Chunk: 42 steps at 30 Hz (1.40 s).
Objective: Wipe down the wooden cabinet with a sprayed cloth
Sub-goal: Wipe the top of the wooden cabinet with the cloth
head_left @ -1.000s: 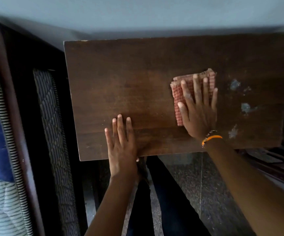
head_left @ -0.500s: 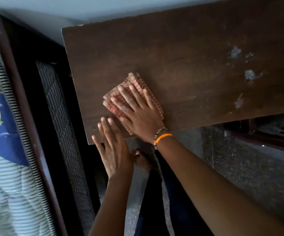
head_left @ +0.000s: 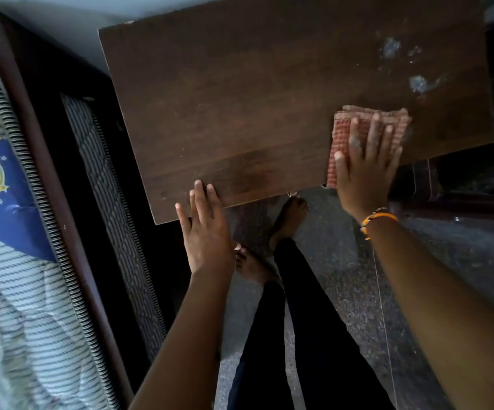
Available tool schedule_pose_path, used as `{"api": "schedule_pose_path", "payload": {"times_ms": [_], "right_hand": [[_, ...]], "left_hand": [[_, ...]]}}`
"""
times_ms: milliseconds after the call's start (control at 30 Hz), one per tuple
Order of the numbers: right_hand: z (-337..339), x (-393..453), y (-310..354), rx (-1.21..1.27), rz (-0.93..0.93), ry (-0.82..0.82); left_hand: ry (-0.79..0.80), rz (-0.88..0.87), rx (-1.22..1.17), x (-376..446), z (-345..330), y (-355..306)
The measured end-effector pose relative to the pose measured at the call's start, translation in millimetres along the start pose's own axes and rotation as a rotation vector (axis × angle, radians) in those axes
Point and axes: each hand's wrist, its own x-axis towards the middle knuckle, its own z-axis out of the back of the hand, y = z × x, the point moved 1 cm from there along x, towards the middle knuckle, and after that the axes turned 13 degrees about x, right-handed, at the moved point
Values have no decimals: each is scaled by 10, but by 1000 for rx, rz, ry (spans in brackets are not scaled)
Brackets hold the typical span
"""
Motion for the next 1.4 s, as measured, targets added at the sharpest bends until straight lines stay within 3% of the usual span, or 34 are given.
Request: {"api": "schedule_pose_path", "payload": {"times_ms": [133, 233, 333, 533, 833, 1000, 1100, 1233, 1300, 1400], "right_hand": [[-223, -316, 510, 25, -3, -27], [-438, -572, 992, 64, 237, 68], [-568, -713, 1370, 76, 464, 190], [-405, -503, 932, 116, 671, 159], [243, 259, -675, -6, 399, 147], [558, 685, -1417, 4, 191, 67], [638, 769, -1610, 78, -4, 6], [471, 652, -1251, 132, -284, -132], [391, 560, -991, 170, -256, -143], [281, 386, -670, 141, 93, -23]], "left_hand": [[1, -22, -93, -3, 33, 18], [-30, -41, -221, -1, 16, 30], [-159, -2, -272, 30, -108, 11], [-157, -7, -172, -20, -82, -207], [-206, -202, -187, 287, 693, -1135], [-246, -207, -214, 502, 981, -1503], [-243, -155, -220, 546, 1050, -1601], [-232, -124, -185, 557, 1025, -1626], [-242, -112, -185, 578, 996, -1629], [-259, -118, -202, 594, 996, -1613]]}}
